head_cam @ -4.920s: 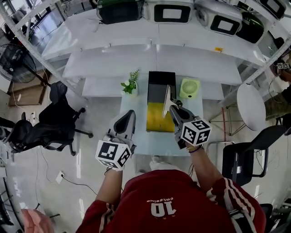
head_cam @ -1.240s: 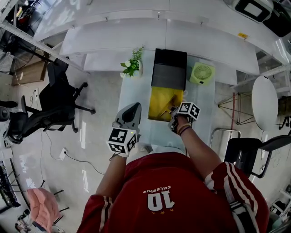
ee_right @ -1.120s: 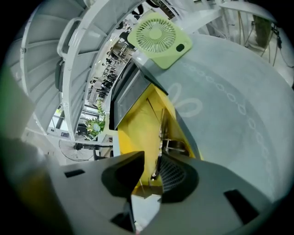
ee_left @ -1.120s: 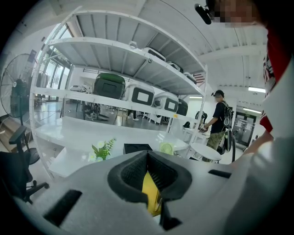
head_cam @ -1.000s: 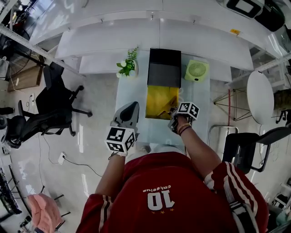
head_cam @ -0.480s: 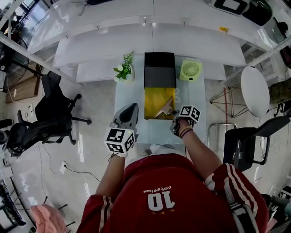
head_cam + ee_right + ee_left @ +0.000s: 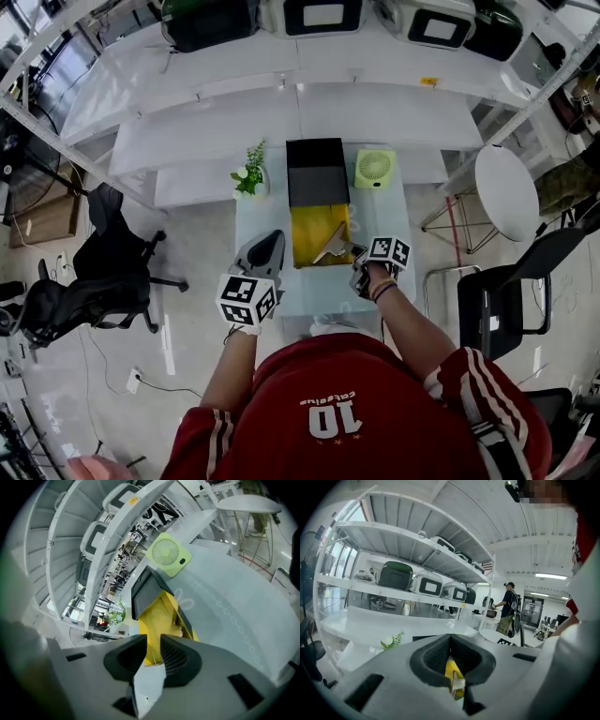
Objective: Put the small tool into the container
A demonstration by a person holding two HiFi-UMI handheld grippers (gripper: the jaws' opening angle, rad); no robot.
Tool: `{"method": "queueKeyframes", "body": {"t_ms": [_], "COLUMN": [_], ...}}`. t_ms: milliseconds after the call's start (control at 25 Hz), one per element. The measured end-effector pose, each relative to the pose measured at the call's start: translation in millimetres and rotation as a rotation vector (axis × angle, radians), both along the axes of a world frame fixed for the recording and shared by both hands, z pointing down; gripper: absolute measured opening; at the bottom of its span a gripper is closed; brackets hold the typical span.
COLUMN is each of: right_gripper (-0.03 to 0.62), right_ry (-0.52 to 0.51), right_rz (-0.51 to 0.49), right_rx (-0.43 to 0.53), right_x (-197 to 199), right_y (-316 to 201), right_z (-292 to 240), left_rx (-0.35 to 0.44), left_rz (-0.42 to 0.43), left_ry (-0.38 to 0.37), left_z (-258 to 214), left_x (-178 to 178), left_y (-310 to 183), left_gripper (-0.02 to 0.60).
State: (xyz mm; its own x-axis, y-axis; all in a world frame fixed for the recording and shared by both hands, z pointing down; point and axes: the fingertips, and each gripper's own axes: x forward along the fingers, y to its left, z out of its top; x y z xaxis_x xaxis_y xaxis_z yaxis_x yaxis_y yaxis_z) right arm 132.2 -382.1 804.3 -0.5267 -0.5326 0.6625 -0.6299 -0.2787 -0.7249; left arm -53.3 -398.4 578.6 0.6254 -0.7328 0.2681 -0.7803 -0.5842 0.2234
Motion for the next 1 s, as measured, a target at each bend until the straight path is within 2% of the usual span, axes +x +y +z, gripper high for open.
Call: {"method": "queueKeyframes", "body": {"t_ms": [200,400,680,1000], "right_gripper": [0.078,0.069,0.066,0.064], "right_ry": [-0.039,-0.049,0.106,0.275], "right_rz": [-0.075,-0.229,-0.385,-0.474], "right_rx": [0.141,0.258,0.401,0.589], "right_x": [-16,-36,-32,-38], "right_y": [6,27,59,88], "right_z": [-44,-86,-135,-198], "left_rx": [-0.011,0.0,0.05,0.104], "left_rz": [0.044,0.057,0.047,0.007], "left_ry": [0.022,0.018,0.05,0.067], "left_z": [-9,-27,-62,-82], "left_x": [-1,-4,-14,-39], "left_y": [11,28,49,69], "left_gripper": [-0.002,-0.002,-0.002,-0.002]}}
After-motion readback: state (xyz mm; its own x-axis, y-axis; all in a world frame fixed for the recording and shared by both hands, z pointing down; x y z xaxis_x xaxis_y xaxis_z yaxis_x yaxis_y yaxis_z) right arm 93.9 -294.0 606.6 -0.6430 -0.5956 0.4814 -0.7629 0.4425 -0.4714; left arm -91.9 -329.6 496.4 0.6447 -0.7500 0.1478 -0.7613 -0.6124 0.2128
